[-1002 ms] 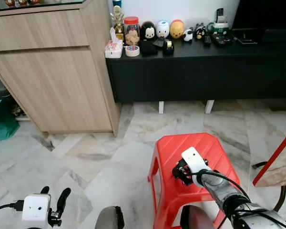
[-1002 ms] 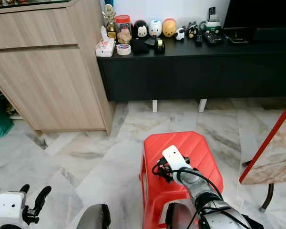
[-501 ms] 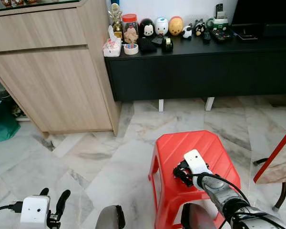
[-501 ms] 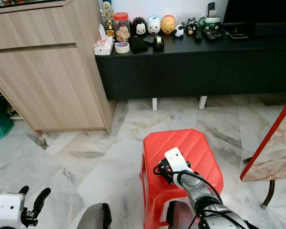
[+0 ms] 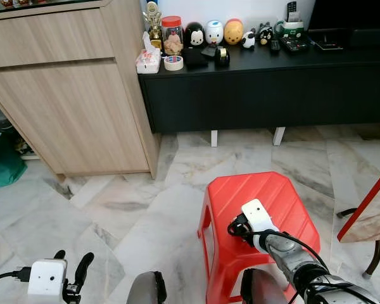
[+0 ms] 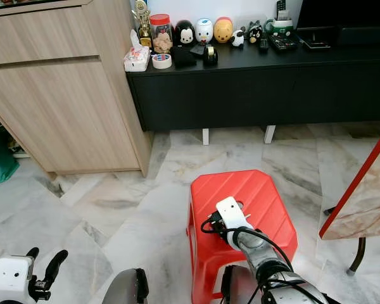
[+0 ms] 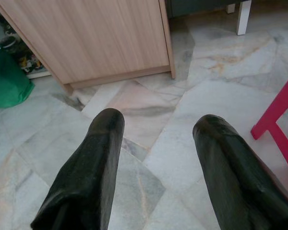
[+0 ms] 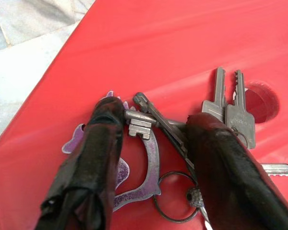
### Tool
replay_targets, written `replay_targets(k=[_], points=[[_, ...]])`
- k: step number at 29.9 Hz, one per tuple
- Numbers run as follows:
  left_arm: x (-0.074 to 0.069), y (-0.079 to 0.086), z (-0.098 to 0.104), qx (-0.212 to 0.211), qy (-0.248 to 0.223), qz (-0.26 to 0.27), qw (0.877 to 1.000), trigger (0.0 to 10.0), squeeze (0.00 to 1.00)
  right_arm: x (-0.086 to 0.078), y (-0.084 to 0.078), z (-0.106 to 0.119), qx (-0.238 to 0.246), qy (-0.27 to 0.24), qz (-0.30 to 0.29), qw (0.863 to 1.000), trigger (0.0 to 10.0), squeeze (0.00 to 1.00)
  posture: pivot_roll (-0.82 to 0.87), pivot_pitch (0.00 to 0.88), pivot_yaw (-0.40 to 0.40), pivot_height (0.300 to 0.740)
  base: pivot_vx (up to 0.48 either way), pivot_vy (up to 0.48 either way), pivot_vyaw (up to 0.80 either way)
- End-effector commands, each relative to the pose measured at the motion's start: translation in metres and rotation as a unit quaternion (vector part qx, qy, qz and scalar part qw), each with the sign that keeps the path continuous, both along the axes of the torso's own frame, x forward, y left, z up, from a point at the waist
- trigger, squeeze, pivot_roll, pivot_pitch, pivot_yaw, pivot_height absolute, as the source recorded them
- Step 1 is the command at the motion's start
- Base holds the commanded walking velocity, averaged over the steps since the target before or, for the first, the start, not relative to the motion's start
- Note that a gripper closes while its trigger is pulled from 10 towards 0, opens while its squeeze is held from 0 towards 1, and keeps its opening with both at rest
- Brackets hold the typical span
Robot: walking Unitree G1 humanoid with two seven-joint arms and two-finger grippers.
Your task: Hang keys on a hook
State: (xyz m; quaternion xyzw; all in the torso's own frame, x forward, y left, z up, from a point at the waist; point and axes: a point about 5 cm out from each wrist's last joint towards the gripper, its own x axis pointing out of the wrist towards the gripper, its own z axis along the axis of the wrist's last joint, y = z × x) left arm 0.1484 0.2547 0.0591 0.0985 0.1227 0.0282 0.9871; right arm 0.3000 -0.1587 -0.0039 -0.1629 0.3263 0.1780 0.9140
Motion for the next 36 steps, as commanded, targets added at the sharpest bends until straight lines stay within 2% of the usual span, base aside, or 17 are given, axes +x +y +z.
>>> replay_targets(k=[1,10,18,23,29,36], points=[[0.002,0.007,0.004,0.012,-0.003,0.006,1.000,10.0,0.00,-0.013,0.000,-0.012,-0.006,0.030,0.000,1.000,0.0,0.00,0.26,0.054,0.061,0.580,0.000,0.000,0.00],[0.009,0.005,0.001,0.010,-0.007,0.008,1.000,10.0,0.00,-0.004,-0.005,-0.004,0.004,-0.010,-0.041,0.999,0.0,0.00,0.24,0.027,0.051,0.580,0.000,0.000,0.00],[0.018,0.004,-0.002,0.005,-0.017,0.017,1.000,10.0,0.00,-0.005,-0.026,-0.002,0.006,-0.043,-0.112,0.993,0.0,0.00,0.22,0.000,0.027,0.580,0.000,0.000,0.00],[0.027,0.002,-0.008,-0.001,-0.021,0.022,1.000,10.0,0.00,-0.009,-0.036,-0.001,0.039,-0.066,-0.157,0.985,0.0,0.00,0.20,0.000,0.010,0.580,0.000,0.000,0.00],[0.034,0.000,-0.012,-0.005,-0.025,0.025,0.999,10.0,0.00,-0.008,-0.032,0.001,0.062,-0.086,-0.153,0.983,0.0,0.00,0.18,0.000,-0.002,0.580,0.000,0.000,0.00],[0.040,0.000,-0.017,-0.009,-0.032,0.031,0.999,10.0,0.00,-0.003,-0.026,0.010,0.096,-0.134,-0.158,0.974,0.0,0.00,0.16,0.000,-0.020,0.580,0.000,0.000,0.00]])
